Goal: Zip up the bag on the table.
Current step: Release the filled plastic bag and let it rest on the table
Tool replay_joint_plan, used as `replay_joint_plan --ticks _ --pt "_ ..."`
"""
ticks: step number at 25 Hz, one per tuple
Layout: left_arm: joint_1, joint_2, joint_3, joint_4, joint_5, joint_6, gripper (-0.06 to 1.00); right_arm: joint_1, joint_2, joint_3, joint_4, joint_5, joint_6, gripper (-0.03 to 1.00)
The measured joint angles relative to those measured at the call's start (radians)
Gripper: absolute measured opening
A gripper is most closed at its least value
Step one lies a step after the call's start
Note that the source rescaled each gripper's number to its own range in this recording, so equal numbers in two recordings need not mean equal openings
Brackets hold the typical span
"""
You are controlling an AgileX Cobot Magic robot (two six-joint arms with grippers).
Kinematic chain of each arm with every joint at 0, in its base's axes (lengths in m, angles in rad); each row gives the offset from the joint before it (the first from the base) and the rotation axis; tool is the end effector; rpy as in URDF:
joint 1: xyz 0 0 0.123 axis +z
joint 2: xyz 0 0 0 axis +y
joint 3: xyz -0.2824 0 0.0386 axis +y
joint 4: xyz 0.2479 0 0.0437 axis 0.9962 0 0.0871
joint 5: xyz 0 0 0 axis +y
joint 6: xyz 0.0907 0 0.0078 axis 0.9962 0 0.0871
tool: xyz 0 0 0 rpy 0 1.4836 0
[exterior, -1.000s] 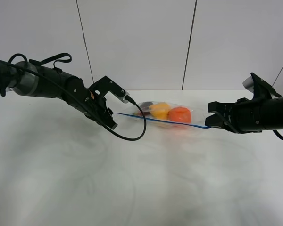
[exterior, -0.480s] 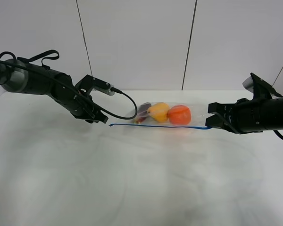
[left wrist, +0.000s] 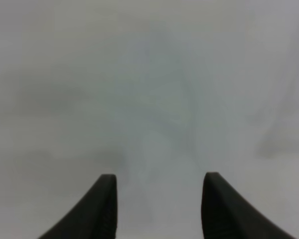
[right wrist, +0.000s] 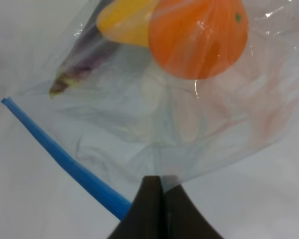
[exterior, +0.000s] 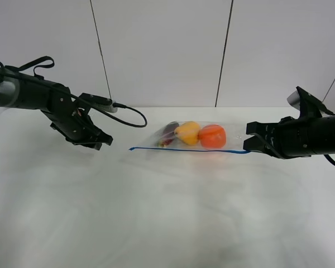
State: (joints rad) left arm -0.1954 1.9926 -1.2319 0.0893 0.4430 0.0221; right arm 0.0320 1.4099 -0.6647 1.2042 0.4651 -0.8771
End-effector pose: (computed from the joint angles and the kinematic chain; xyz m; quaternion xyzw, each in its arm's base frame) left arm 0.3935 -0.0743 0.1439 0.1404 0.9638 0.0081 0.2265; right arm 0.2587 0.0465 0.2106 0.0400 0.9139 0.2534 0.3145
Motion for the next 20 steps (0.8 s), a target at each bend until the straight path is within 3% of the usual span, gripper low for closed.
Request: replay_joint_plan --ticks 10,20 --pt "0.108 -0.146 0.001 0.001 0.063 -0.010 0.42 0.000 0.000 0.000 0.000 -0.003 0.000 0.00" --pt "0.147 -0.343 0.001 0.004 0.167 -0.003 0.42 0.000 0.000 0.000 0.000 -0.006 0.000 0.00"
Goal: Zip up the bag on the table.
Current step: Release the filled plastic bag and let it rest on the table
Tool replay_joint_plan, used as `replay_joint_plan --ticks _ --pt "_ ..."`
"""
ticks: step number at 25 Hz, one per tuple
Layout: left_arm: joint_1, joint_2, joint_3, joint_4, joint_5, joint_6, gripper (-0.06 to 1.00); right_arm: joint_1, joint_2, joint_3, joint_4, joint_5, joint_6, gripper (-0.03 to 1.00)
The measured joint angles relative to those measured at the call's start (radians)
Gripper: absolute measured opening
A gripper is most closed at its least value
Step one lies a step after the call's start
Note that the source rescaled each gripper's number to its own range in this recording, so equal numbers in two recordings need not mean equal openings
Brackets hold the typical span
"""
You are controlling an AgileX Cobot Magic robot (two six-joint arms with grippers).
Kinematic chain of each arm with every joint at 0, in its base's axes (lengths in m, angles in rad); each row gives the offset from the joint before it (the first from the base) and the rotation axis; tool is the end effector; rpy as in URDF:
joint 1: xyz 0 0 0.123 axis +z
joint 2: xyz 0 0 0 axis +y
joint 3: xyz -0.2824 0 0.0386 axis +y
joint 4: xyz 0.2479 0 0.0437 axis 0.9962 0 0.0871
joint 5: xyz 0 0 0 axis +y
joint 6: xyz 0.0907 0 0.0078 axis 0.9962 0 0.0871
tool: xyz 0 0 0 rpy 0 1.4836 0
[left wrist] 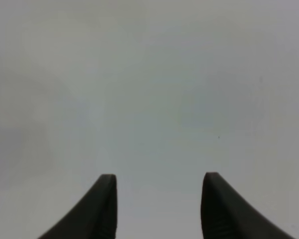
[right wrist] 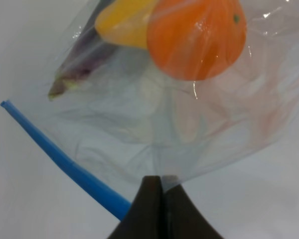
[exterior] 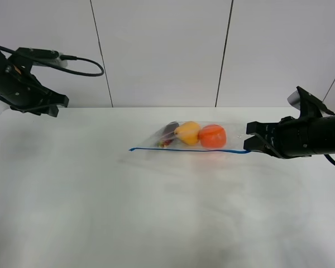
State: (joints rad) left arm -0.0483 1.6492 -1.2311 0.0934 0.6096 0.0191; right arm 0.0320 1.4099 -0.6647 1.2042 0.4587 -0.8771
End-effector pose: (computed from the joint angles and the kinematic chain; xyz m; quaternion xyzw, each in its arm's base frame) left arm 0.3583 -0.0124 0.2674 0.0601 0.9482 0.0328 0.3101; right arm 0.2590 0.0460 0.2106 0.0413 0.9139 0.2510 0.3163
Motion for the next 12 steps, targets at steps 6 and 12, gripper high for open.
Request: replay_joint_plan --ticks 6,12 --pt "0.000 -0.191 0.000 0.000 0.061 0.001 0.42 0.000 0.000 0.000 0.000 -0.001 0.000 0.00" --pt "0.003 -0.400 0.000 0.000 0.125 -0.006 0.42 0.000 0.000 0.000 0.000 -0.009 0.000 0.00"
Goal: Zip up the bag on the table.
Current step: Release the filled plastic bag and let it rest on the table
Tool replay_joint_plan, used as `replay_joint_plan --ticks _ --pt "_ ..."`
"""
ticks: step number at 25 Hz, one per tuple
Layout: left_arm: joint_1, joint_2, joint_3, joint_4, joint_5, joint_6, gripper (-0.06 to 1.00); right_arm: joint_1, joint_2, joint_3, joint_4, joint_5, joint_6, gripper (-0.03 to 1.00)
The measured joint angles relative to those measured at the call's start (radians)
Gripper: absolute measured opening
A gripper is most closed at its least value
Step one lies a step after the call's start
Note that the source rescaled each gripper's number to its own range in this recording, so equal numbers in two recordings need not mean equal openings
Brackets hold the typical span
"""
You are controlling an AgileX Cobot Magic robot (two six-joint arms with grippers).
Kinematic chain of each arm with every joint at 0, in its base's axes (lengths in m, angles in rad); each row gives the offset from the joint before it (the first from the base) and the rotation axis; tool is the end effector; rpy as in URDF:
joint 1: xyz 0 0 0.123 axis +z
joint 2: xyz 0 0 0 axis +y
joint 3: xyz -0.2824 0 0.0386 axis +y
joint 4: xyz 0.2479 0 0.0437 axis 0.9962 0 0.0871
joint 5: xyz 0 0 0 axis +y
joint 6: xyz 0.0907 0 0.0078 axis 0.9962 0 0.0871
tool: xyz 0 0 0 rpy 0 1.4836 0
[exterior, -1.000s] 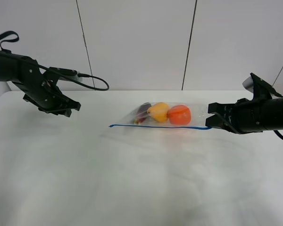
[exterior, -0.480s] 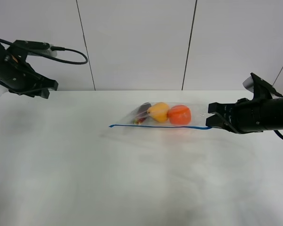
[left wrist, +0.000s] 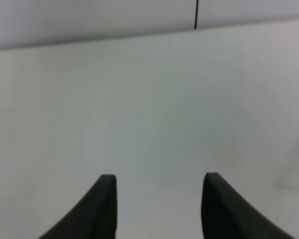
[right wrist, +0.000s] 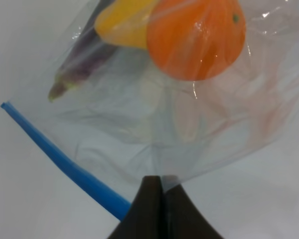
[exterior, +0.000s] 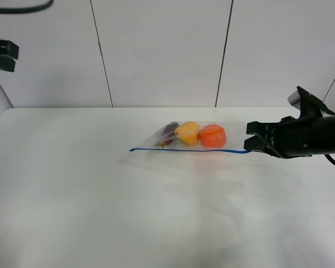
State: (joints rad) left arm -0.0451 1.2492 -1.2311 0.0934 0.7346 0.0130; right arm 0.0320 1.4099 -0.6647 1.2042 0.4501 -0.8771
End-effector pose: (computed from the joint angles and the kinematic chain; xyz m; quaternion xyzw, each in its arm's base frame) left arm 0.2675 -0.0064 0.3863 0.0436 0.8974 0.0363 0.4375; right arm 0.2595 0.0454 0.2106 0.0430 0.9139 0.2479 0.3187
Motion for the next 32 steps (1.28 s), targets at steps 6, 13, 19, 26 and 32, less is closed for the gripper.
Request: replay_joint_plan --ticks 6,13,19,26,32 --pt "0.000 -0.184 0.000 -0.004 0.099 0.000 0.42 0.000 0.000 0.000 0.000 -0.019 0.001 0.00" --pt "0.000 -0.408 0.000 -0.007 0.202 0.000 0.47 0.000 0.000 0.000 0.000 -0.026 0.006 0.00" --pt "0.000 -0.595 0.000 -0.007 0.319 -0.013 0.62 0.000 0.000 0.000 0.000 -0.027 0.007 0.00" --pt "0.000 -0.792 -0.001 -0.007 0.454 -0.013 0.88 0.000 0.000 0.000 0.000 -0.028 0.007 0.00" --pt "0.000 -0.914 0.021 -0.010 0.487 -0.046 0.99 0.000 0.000 0.000 0.000 -0.028 0.007 0.00"
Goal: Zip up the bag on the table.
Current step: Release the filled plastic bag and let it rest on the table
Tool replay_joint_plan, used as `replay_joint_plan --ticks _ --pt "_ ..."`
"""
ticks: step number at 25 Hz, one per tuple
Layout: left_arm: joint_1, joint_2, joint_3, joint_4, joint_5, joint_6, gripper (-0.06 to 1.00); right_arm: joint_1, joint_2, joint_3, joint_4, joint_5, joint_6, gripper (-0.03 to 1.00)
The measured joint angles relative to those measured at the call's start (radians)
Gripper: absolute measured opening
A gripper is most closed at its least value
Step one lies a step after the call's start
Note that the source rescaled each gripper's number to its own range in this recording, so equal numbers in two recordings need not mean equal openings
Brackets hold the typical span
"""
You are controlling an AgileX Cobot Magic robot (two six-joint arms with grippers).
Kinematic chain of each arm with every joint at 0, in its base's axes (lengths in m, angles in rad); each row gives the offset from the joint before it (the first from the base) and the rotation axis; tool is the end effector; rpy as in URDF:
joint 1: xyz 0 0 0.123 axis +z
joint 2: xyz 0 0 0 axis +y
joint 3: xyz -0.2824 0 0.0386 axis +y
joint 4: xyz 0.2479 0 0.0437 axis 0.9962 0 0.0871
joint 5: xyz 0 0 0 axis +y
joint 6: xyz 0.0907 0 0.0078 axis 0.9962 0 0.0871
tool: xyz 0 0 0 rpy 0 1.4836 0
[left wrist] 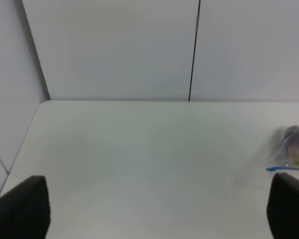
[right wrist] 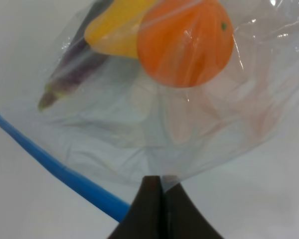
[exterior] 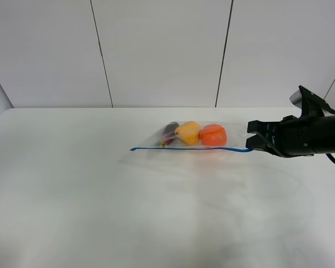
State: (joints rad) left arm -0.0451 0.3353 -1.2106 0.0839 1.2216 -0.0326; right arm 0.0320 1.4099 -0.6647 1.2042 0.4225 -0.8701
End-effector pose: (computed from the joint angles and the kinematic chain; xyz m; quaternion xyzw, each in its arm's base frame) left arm -0.0406 0.0090 0.4474 -0.0077 0.7919 0.0163 0.6104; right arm 0.2609 0.0433 0.2106 0.0518 0.9134 0.2389 0.3254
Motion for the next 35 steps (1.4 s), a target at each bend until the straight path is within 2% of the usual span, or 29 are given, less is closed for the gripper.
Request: replay_joint_plan --ticks 6,14,19,25,35 --pt "0.000 -0.141 0.165 -0.014 0.000 -0.035 1.00 0.000 0.000 0.000 0.000 -0.001 0.000 0.00" --pt "0.000 -0.311 0.426 -0.090 0.003 -0.020 1.00 0.000 0.000 0.000 0.000 -0.001 0.000 0.00" --pt "0.000 -0.340 0.479 -0.094 0.003 0.007 1.00 0.000 0.000 0.000 -0.002 -0.002 0.000 0.00" --pt "0.000 -0.340 0.514 -0.097 -0.068 0.020 1.00 0.000 0.000 0.000 -0.013 -0.003 0.000 0.00" --pt "0.000 -0.340 0.653 -0.098 -0.073 0.020 1.00 0.000 0.000 0.000 -0.019 -0.014 0.000 0.00"
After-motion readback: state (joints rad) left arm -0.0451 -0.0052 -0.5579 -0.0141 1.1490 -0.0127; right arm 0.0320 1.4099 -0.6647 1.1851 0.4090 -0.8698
